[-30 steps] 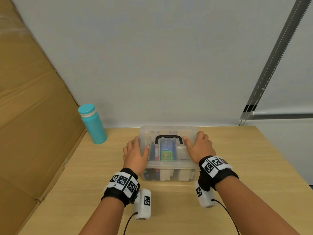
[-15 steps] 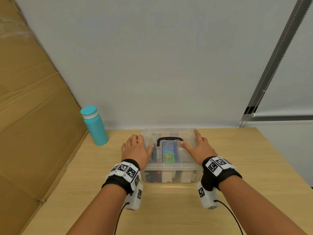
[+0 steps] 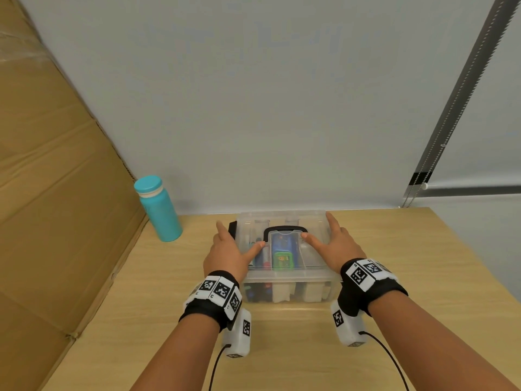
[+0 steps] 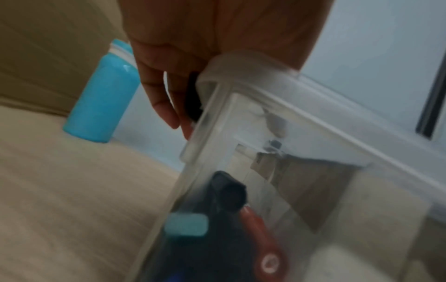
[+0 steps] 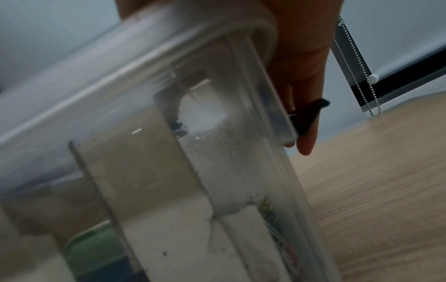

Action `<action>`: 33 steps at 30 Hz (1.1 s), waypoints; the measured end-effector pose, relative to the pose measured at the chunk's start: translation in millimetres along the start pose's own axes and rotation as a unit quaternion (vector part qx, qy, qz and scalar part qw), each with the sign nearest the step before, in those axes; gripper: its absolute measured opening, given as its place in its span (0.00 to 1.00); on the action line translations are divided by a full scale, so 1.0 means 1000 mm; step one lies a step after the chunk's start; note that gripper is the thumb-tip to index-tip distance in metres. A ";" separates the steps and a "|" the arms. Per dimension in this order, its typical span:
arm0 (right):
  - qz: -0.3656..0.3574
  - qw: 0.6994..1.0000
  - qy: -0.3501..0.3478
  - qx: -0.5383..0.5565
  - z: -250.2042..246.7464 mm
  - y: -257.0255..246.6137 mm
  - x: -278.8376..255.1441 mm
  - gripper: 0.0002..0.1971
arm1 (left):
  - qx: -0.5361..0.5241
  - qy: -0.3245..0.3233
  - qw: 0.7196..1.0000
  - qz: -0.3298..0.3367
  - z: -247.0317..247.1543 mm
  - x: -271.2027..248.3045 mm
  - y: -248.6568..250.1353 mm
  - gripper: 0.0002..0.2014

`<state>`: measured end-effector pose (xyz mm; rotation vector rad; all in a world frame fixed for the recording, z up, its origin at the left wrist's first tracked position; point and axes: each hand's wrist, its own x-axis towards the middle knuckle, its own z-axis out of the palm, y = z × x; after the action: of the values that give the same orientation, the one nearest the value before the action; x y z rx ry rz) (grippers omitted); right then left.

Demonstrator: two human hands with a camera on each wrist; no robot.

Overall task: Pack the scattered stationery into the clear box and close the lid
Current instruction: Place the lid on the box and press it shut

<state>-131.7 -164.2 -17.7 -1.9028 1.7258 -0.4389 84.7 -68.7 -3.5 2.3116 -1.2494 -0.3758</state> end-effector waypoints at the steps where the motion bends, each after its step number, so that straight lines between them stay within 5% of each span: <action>1: 0.000 1.000 0.000 0.001 0.000 0.000 0.000 0.48 | 0.023 0.003 1.000 0.006 0.000 0.000 0.001 0.53; 5: 0.000 1.000 0.001 0.001 0.000 -0.001 -0.001 0.48 | -0.023 -0.007 1.000 0.006 0.001 0.003 -0.002 0.47; 11: -0.002 1.000 0.006 0.005 0.000 0.000 -0.001 0.47 | -0.206 -0.079 0.975 -0.004 0.003 0.007 -0.008 0.62; 22: 0.000 1.000 0.018 -0.004 0.001 0.001 -0.001 0.49 | -0.144 -0.098 0.984 0.034 -0.002 0.011 0.000 0.43; 28: 0.117 0.989 -0.004 0.092 -0.006 -0.002 -0.002 0.67 | -0.147 -0.089 0.983 0.059 0.002 0.009 -0.005 0.57; 33: 0.147 0.988 -0.026 0.048 -0.015 -0.010 0.001 0.64 | -0.152 -0.106 0.982 0.043 -0.002 0.006 0.000 0.63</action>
<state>-132.2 -166.8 -0.2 -1.5456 1.8767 -0.3494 88.7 -73.0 -2.2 1.9914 -1.2853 -0.7435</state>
